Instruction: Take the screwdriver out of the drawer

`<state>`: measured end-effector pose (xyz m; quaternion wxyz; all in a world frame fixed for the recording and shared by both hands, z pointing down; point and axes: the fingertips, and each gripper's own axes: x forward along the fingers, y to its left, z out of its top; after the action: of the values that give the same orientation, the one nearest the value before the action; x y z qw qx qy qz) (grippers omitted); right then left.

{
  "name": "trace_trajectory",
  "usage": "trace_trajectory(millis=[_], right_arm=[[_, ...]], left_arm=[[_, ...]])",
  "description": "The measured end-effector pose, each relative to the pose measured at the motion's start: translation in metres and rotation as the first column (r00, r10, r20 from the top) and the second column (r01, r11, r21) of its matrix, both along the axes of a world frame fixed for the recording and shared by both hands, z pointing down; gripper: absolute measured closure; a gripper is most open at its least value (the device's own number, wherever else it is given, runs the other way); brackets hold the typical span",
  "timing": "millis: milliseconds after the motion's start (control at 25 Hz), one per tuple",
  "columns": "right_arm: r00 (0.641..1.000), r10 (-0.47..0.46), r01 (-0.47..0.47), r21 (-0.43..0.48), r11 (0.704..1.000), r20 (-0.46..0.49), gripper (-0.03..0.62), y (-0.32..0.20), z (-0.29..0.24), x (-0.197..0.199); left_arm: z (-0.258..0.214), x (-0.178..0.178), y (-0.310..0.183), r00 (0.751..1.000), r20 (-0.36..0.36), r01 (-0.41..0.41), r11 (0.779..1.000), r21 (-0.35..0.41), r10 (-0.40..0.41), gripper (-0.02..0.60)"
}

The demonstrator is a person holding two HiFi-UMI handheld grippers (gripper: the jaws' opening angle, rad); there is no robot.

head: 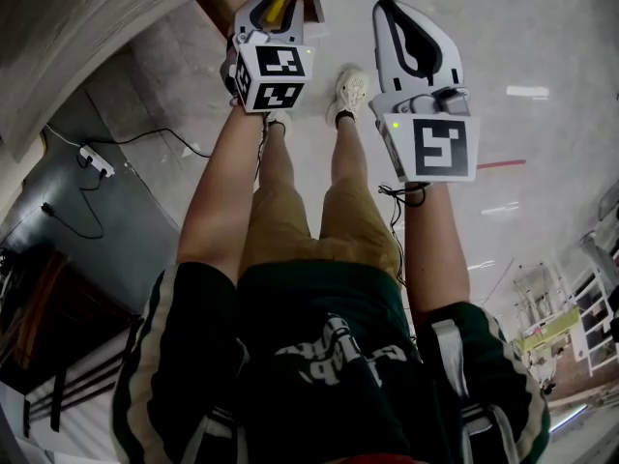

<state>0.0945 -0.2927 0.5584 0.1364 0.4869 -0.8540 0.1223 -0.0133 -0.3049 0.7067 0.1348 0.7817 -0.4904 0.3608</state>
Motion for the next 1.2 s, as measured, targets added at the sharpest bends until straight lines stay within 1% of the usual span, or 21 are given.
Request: trace_trajectory(millis=[280, 480, 600, 800, 1040, 1200], right_arm=[[1.000, -0.002, 0.002, -0.015, 1.000, 0.006, 0.559, -0.002, 0.009, 0.003], [1.000, -0.008, 0.008, -0.027, 1.000, 0.004, 0.559, -0.004, 0.021, 0.003], [1.000, -0.010, 0.010, -0.031, 0.999, 0.004, 0.559, -0.004, 0.026, 0.005], [1.000, -0.015, 0.015, -0.028, 0.999, 0.011, 0.559, -0.006, 0.025, 0.010], [1.000, -0.010, 0.011, -0.040, 0.999, 0.017, 0.559, -0.007, 0.031, 0.015], [1.000, -0.023, 0.024, -0.053, 0.998, 0.014, 0.559, -0.007, 0.042, 0.016]], left_arm=[[0.035, -0.004, -0.004, 0.998, 0.059, 0.009, 0.998, -0.059, -0.006, 0.451], [0.060, -0.010, -0.009, 0.996, 0.083, 0.018, 0.995, -0.102, -0.009, 0.443], [0.068, -0.009, -0.012, 0.995, 0.099, 0.023, 0.993, -0.113, -0.011, 0.440], [0.073, -0.008, -0.016, 0.989, 0.144, 0.046, 0.993, -0.107, -0.031, 0.442], [0.087, -0.005, -0.016, 0.986, 0.165, 0.047, 0.990, -0.132, -0.025, 0.442], [0.096, -0.004, -0.020, 0.984, 0.178, 0.052, 0.990, -0.127, -0.029, 0.442]])
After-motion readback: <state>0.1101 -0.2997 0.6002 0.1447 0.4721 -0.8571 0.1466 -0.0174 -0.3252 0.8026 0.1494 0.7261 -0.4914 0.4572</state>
